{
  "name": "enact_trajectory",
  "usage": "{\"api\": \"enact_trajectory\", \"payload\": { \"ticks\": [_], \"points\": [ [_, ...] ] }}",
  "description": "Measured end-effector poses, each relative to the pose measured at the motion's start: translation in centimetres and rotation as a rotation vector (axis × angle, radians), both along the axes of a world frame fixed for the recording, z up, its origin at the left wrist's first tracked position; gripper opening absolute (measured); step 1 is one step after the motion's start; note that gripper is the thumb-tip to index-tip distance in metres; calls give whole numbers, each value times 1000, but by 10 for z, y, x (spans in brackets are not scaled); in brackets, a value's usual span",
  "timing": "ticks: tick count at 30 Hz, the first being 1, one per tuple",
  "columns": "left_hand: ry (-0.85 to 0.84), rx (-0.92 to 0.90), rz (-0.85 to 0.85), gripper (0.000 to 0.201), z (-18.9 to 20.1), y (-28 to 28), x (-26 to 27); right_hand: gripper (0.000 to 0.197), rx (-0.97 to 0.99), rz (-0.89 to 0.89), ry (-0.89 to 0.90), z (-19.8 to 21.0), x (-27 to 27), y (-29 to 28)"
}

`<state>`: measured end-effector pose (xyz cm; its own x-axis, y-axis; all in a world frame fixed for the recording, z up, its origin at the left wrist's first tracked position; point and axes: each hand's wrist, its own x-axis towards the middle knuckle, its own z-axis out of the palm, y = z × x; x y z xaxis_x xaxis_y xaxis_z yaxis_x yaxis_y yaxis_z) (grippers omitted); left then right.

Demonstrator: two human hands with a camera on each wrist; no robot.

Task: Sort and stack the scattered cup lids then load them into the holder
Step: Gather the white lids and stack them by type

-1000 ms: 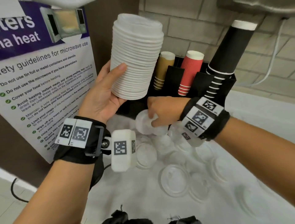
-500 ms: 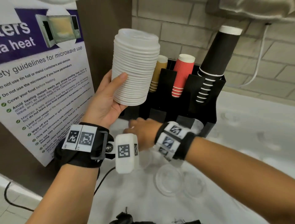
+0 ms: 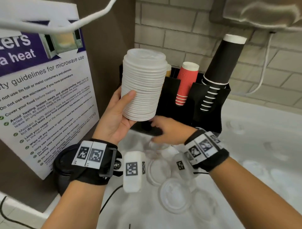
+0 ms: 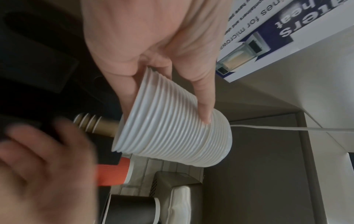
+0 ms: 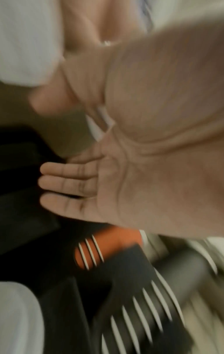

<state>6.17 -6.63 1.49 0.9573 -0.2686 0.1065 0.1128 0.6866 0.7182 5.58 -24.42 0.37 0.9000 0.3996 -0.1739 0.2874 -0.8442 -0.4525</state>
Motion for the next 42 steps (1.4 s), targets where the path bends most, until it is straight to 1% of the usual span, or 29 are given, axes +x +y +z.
{"api": "enact_trajectory", "payload": {
  "ticks": [2, 3, 4, 6, 9, 12, 14, 16, 18, 20, 22, 25, 26, 28, 30, 31, 33, 35, 37, 39, 40, 42],
  "points": [
    [0, -8, -8, 71, -1, -8, -1, 78, 408, -207, -11, 10, -4, -15],
    [-3, -9, -15, 74, -2, -12, -2, 78, 620, -270, 2, 12, -8, -18],
    [-12, -8, -25, 75, -2, -16, -3, 78, 813, -308, 23, 12, -13, -19],
    [-30, 1, -45, 75, -4, -24, -5, 75, 1137, -334, 72, 7, -22, -15],
    [-30, 30, -55, 77, -7, -33, -7, 65, 1493, -334, 122, 0, -34, -10],
    [-52, 172, -48, 80, -15, -38, -9, 59, 1683, -314, 192, -4, -41, -9],
    [-82, 325, -16, 80, -21, -41, -10, 59, 1740, -331, 212, -6, -43, -10],
    [-116, 500, 51, 83, -26, -42, -11, 59, 1794, -351, 221, -8, -45, -12],
    [-156, 617, 145, 93, -27, -41, -11, 59, 1824, -378, 238, -13, -46, -12],
    [-268, 653, 205, 113, -24, -37, -11, 60, 1823, -411, 247, -18, -47, -12],
    [-454, 754, 245, 122, -16, -35, -14, 61, 1819, -429, 260, -22, -46, -10],
    [-679, 1071, 365, 119, 0, -29, -20, 62, 1801, -437, 274, -23, -43, -7],
    [-721, 1179, 400, 115, 4, -26, -21, 61, 1802, -432, 278, -23, -43, -6],
    [-763, 1335, 420, 101, 12, -19, -23, 61, 1807, -428, 293, -23, -43, -2],
    [-780, 1406, 422, 85, 19, -9, -24, 62, 1802, -456, 320, -24, -41, 6],
    [-777, 1420, 419, 81, 23, -3, -25, 63, 1796, -475, 339, -26, -39, 11],
    [-766, 1483, 430, 81, 32, 9, -26, 65, 1768, -507, 381, -31, -36, 25],
    [-757, 1599, 439, 82, 43, 21, -28, 66, 1732, -532, 426, -38, -33, 41],
    [-710, 1670, 391, 81, 52, 32, -33, 65, 1705, -554, 475, -45, -31, 58],
    [-664, 1682, 327, 78, 57, 42, -41, 66, 1673, -585, 506, -53, -30, 73],
    [-622, 1688, 295, 79, 57, 45, -44, 66, 1647, -604, 514, -57, -29, 80],
    [-519, 1763, 234, 81, 55, 50, -46, 61, 1592, -639, 518, -65, -29, 91]
  ]
}}
